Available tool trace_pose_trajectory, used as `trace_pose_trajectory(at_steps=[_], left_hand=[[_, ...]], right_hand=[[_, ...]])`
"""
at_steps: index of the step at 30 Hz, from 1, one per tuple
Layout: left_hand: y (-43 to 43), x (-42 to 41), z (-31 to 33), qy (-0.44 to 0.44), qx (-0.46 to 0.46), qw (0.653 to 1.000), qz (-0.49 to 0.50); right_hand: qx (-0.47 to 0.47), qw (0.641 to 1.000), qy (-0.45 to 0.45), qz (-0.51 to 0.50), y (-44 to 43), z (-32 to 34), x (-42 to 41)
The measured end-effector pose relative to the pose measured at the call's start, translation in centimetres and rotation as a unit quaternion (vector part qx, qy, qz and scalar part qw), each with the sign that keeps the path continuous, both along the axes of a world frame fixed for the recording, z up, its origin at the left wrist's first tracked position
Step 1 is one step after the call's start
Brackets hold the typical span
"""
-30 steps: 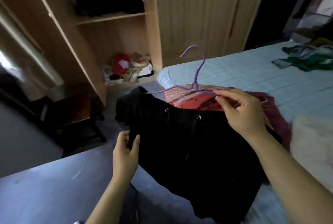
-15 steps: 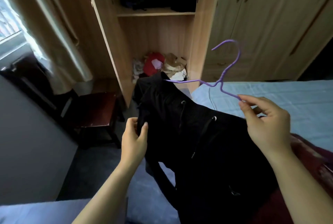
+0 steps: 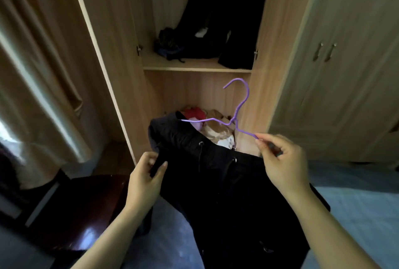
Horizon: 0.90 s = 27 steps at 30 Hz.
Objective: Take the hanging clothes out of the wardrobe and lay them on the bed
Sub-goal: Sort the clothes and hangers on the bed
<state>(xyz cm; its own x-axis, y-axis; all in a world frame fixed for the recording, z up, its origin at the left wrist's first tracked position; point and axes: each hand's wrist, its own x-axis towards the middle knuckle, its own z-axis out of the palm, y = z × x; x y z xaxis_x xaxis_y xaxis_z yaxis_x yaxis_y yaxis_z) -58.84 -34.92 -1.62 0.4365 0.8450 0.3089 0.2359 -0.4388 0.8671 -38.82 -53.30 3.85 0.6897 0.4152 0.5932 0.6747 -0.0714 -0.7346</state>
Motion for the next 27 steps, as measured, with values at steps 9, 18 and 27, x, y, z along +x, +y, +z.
trace_pose_trajectory(at_steps=[9,18,27], left_hand=[[24.6,18.9,6.5,-0.075,0.007,0.997,0.003],[43.9,38.0,20.6,-0.13,0.153,0.98,-0.013],[60.4,54.6,38.9,-0.171,0.343,0.923,0.014]], right_hand=[[0.061,0.997,0.034,0.023,22.9,7.7,18.2],[0.145,0.988,-0.051,-0.016,40.3,20.9,37.1],[0.19,0.96,-0.2,-0.056,55.7,40.3,55.5]])
